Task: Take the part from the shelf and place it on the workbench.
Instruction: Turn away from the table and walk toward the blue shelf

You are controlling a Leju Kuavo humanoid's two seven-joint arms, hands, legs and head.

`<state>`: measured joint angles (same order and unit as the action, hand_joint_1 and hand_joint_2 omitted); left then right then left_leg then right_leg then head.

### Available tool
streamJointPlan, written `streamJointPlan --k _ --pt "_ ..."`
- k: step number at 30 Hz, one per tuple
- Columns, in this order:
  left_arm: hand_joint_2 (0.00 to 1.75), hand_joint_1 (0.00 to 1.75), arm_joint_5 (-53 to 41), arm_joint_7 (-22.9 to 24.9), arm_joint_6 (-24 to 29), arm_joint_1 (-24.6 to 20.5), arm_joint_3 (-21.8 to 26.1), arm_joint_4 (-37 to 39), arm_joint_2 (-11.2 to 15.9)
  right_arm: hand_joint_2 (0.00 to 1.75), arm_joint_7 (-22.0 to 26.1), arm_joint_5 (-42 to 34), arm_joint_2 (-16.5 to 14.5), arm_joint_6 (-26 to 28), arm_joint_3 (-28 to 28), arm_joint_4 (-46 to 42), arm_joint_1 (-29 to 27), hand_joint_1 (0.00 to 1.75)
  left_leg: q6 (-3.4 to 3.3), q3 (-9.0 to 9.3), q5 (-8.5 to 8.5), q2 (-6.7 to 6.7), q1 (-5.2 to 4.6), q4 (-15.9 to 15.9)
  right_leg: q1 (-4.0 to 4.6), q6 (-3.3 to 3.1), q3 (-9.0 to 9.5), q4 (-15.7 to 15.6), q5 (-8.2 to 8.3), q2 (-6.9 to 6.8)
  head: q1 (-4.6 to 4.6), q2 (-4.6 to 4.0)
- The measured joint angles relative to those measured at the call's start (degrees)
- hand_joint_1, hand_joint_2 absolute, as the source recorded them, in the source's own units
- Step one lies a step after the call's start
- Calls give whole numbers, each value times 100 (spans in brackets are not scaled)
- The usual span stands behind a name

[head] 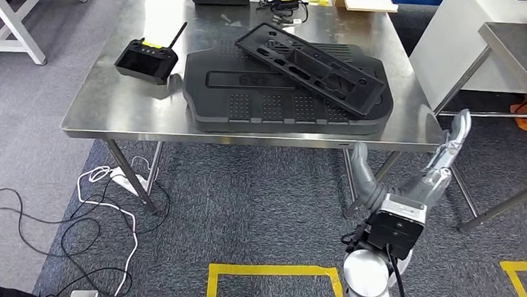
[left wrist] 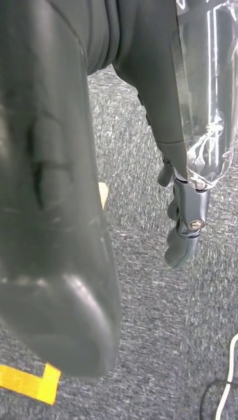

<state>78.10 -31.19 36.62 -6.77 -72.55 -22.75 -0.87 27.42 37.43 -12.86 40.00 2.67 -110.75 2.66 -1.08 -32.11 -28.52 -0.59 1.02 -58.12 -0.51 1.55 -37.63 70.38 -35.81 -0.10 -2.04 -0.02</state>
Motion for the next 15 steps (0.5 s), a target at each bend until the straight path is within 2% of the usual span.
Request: streamJointPlan --k 1,2,3,5,6,7,9,11,12,13,15 --pt "0 0 -1 0 -1 4 -1 0 0 175 3 -5 1 0 0 1 -4 0 -1 -28 17 -3 -3 -3 -5 13 -100 293 -118 0 -26 0" --pt "0 0 0 0 -1 7 -1 0 0 175 13 -18 1 0 0 1 -7 0 2 -51 31 -5 -4 -7 -10 20 -114 409 -130 0 -49 0" --pt "0 0 1 0 -1 9 0 0 0 175 27 -46 1 0 0 1 -5 0 10 -65 43 -6 -4 -12 -15 18 -15 293 -31 -1 -70 0" --pt "0 0 2 -1 -1 9 0 0 -1 175 59 -164 1 0 0 1 2 0 31 -77 59 -4 -3 -22 -23 -11 421 -469 315 -2 -119 0" --pt "0 0 2 -2 -1 6 0 0 -2 175 66 -233 1 0 0 1 6 0 52 -87 67 -1 -11 -36 -13 -30 618 -860 441 -1 -141 0" --pt "0 0 2 -3 -1 5 0 0 -2 175 69 -292 1 0 1 1 7 0 82 -100 80 0 -18 -43 -1 -53 735 -1121 509 3 -155 0" --pt "0 0 1 -7 -1 2 0 0 -2 175 69 -344 2 0 5 1 1 0 155 -125 117 1 -29 -42 29 -97 758 -1246 530 18 -151 0" --pt "0 0 -1 -11 -1 2 -1 0 -2 175 63 -359 2 0 10 -1 -3 0 221 -136 109 7 -26 -57 11 -170 735 -1278 587 20 -126 0" --pt "0 0 -3 -13 -1 1 -1 0 -1 175 54 -371 2 0 13 -2 -3 0 249 -174 17 12 -24 -158 -2 -212 726 -1303 622 13 -101 0" --pt "0 0 -5 -13 -1 1 -2 0 -1 175 41 -386 1 0 14 -5 -4 0 271 -256 -146 18 -22 -371 -16 -251 711 -1326 655 3 -65 0" --pt "0 0 -12 -13 -1 7 -6 0 -1 175 20 -413 1 0 25 -9 -17 0 301 -522 -576 21 -15 -1071 -10 -296 655 -1313 690 -12 15 0"
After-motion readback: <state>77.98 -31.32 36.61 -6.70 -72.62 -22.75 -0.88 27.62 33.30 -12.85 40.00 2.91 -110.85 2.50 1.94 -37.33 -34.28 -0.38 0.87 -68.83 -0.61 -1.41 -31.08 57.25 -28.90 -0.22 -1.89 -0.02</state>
